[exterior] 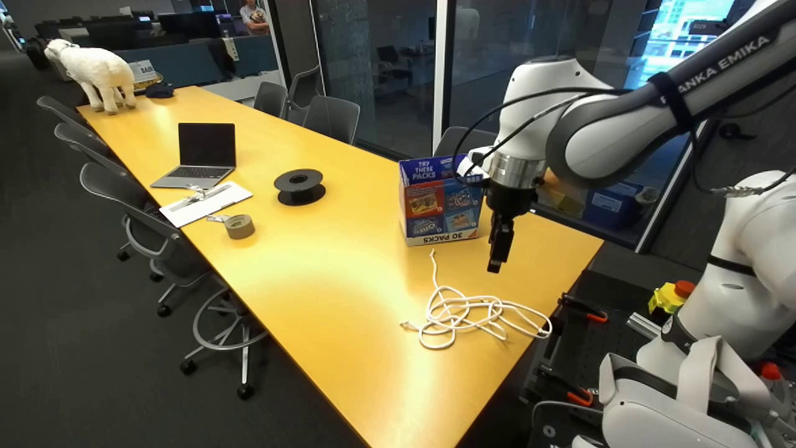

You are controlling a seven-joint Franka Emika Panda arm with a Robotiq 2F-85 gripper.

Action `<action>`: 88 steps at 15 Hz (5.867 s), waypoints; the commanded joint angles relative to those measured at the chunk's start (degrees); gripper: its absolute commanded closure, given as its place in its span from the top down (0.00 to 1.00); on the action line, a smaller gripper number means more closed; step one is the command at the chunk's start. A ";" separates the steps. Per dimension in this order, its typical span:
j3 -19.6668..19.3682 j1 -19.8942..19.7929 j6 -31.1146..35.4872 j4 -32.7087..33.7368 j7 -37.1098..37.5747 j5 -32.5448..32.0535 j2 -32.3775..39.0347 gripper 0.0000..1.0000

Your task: Put the rope in the box

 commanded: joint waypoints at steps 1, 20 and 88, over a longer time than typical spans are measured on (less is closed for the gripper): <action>2.09 2.09 11.83 -0.02 0.76 0.25 10.93 1.00; -0.82 -2.25 37.22 9.47 1.48 -11.90 48.14 1.00; 6.71 -14.08 31.54 13.09 -5.95 -17.72 49.35 0.74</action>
